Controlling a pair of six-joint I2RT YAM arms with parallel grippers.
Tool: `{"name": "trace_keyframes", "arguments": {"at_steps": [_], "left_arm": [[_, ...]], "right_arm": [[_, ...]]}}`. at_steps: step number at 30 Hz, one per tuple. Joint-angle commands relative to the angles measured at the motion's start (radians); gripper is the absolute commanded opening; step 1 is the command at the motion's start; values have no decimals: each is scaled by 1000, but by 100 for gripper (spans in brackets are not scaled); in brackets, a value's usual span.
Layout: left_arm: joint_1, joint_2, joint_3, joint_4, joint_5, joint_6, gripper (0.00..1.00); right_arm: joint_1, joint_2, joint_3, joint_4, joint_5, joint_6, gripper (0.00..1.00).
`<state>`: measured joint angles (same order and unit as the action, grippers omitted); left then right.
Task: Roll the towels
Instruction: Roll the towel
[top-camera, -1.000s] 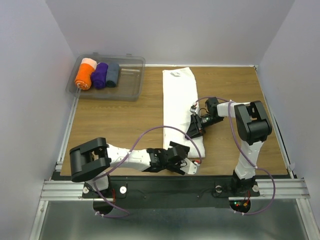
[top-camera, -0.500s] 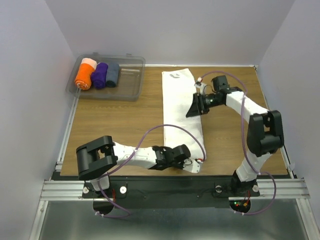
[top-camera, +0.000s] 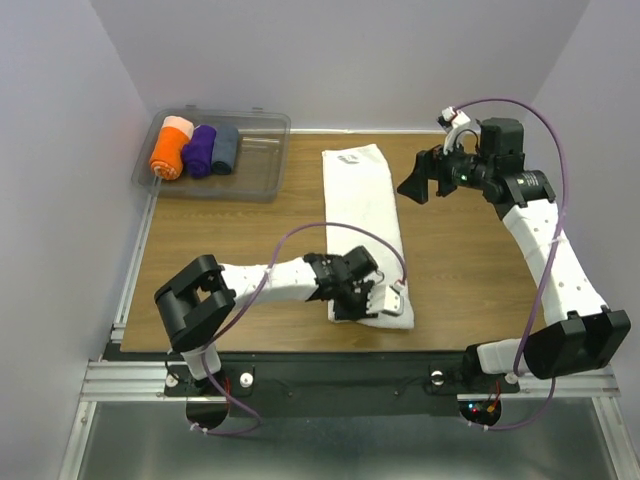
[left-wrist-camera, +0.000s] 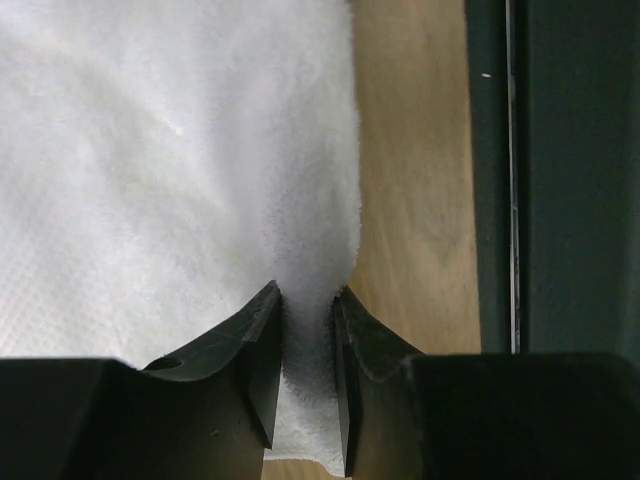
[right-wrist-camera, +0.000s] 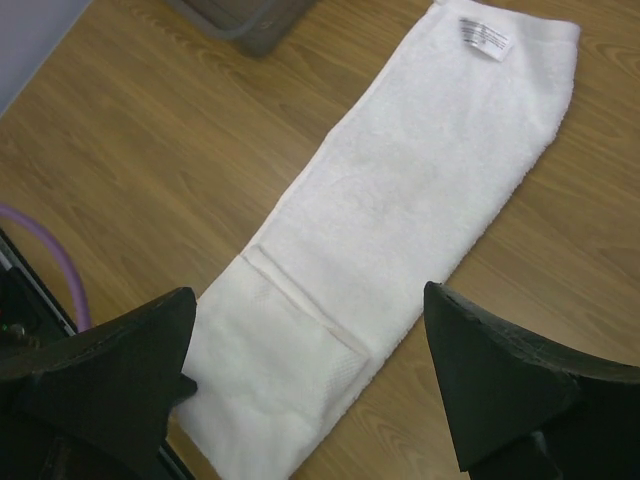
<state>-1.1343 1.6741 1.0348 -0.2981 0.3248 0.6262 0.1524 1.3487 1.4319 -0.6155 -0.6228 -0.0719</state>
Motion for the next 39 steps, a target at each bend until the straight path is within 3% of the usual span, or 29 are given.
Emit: {"name": "trace_keyframes", "arguments": {"at_steps": [1,3,9,14,19,23,29,34,39], "left_arm": [[108,45,126,-152,206,30,35],[162,96,204,-235,272,69,35],[272,240,338,-415,473,157,34],[333,340,395,-501,580,204,35],[386,469,498,-604,651,236,37],[421,548,567,-660,697,251,37],[444,638,654,-730,697,270,37],[450,685,705,-766,691,268,37],[461,714,722,-777,695,268,38]], "right_arm": [[-10,1,77,-131,-10,-75,100],[-11,-22,67,-145,-35,-45,100],[-13,-95,81,-246,-89,-163,100],[-11,-180,104,-395,-83,-429,100],[-10,-195,84,-683,-103,-727,100],[-2,-230,-10,-727,-95,-772,100],[165,-249,-220,-502,99,-640,100],[421,-214,-338,-239,311,-528,100],[510,-146,-412,-86,396,-539,100]]}}
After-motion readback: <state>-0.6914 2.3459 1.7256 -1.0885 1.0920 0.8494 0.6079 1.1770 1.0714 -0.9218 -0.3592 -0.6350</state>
